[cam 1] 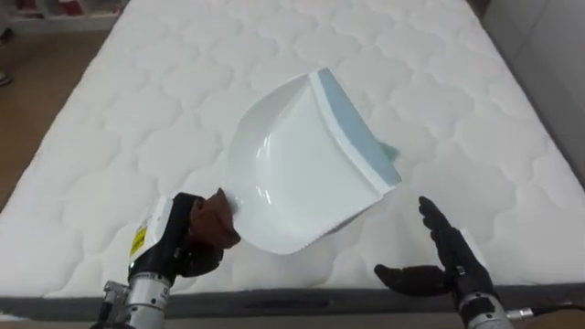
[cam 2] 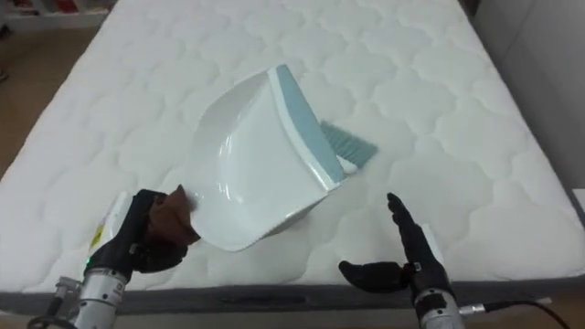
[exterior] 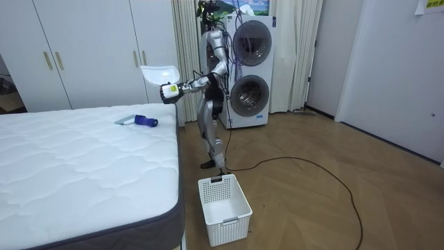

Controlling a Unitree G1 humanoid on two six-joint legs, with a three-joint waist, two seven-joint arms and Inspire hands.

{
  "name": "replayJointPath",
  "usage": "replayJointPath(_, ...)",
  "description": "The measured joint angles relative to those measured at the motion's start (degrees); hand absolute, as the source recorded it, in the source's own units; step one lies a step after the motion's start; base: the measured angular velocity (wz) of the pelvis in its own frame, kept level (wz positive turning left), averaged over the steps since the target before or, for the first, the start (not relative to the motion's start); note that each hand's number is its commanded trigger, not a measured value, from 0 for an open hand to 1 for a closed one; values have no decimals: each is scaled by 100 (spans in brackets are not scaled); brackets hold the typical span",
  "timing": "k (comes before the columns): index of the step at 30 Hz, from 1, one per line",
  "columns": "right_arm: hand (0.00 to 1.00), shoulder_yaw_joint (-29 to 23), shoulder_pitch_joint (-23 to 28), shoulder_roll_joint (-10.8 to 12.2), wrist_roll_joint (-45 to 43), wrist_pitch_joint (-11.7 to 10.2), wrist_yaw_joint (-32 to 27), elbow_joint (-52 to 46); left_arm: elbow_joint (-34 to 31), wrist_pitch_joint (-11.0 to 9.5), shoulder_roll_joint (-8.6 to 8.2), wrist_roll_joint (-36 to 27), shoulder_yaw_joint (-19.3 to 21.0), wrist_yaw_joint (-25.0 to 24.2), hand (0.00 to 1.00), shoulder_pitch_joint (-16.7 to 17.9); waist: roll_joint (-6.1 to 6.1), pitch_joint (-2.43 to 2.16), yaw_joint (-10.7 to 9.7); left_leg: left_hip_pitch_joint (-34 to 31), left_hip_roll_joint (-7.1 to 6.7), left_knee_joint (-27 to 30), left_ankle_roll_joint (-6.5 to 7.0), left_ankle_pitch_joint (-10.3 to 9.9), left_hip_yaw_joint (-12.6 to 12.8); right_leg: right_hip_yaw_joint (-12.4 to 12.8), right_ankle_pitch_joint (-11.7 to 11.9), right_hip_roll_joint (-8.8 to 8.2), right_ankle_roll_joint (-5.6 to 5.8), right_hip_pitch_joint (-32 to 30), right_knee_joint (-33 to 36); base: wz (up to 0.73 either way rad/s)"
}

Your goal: Clean bed

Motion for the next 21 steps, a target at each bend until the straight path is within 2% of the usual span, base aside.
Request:
replayJointPath(4, 0, -20, -3, 12, -204, 126, -2, -4, 1, 1, 1, -209, 10, 3, 0, 1, -58, 36, -84, 53, -11, 23, -13, -86, 2, 152, -59, 55, 2, -65, 142, -20)
replayJointPath(7, 0, -61, -2, 35, -402, 188, 3, -4, 32, 1, 4, -204, 9, 2, 0, 4, -105, 62, -87, 63, -45, 61, 12, -163, 162, 296, -147, 49, 32, -252, 464, -31)
replayJointPath(9, 0, -62, -2, 48, -420, 261, 17, -3, 123, 1, 17, -203, 25, 3, 0, 12, -118, 55, -17, 79, -34, 63, 27, -222, 397, 242, -172, 38, 31, -356, 647, -52)
replayJointPath(10, 0, -64, -3, 51, -427, 270, 23, 8, 140, 2, 38, -210, 28, 3, 0, 44, -120, 56, -21, 104, -31, 76, 30, -261, 481, 133, -171, 21, 30, -402, 713, -46)
replayJointPath(16, 0, -224, 16, 96, -447, 325, 30, 349, 238, 0, 34, -721, 24, 1, 0, 28, -146, 71, -130, 186, -2, 114, 75, -330, 539, 104, -174, 6, 28, -281, 581, -12)
replayJointPath(21, 0, -269, -7, 104, -475, 359, 35, 457, 574, 44, 34, -995, 27, -18, 0, 52, -165, 63, -53, 312, 33, 18, 74, -328, 563, 89, -114, 71, 45, -72, 282, -5)
